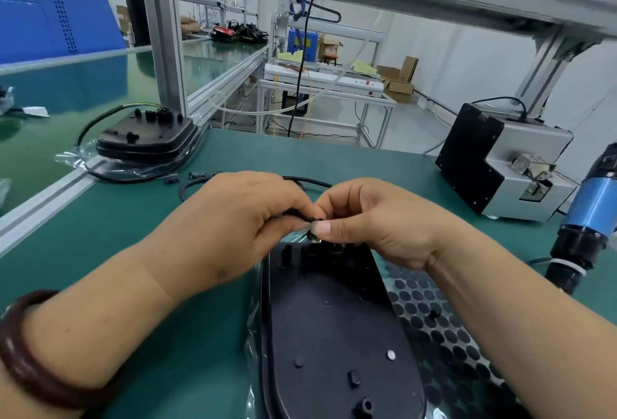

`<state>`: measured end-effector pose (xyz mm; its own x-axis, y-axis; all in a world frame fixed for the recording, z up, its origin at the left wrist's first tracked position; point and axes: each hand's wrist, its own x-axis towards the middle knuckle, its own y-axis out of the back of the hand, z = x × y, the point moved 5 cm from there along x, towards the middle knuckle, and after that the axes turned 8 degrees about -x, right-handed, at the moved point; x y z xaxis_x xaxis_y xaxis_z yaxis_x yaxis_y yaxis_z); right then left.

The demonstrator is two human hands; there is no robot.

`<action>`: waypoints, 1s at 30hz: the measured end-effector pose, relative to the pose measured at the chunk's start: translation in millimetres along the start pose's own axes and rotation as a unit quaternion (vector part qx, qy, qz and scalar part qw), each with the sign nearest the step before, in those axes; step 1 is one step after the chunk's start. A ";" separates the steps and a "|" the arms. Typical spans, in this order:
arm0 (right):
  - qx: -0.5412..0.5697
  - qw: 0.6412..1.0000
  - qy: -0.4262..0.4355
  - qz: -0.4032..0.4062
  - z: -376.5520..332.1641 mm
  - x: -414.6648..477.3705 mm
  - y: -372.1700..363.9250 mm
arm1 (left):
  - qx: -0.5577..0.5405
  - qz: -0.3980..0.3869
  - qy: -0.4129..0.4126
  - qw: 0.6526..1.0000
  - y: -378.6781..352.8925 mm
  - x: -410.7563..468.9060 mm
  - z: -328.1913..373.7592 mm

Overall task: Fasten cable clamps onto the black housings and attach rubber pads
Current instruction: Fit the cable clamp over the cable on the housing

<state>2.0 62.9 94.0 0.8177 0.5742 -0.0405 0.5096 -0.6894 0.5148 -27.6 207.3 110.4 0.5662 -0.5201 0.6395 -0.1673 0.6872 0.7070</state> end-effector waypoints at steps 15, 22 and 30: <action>-0.106 0.992 -0.063 -0.032 -1.5 3.5 3.8 | -0.137 -0.066 0.247 0.957 -21.6 -12.5 -12.9; -0.060 0.994 -0.095 -0.012 7.4 6.9 7.5 | -0.098 -0.051 0.261 0.959 -21.8 -10.8 -14.3; -0.040 0.999 -0.037 -0.004 9.4 1.3 7.7 | -0.082 -0.072 0.188 0.976 -21.8 -9.7 -6.6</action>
<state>9.5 54.2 89.8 0.8326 0.5436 -0.1062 0.4956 -0.6455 0.5811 -24.0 200.7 86.8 0.8355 -0.4158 0.3593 0.0495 0.7080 0.7044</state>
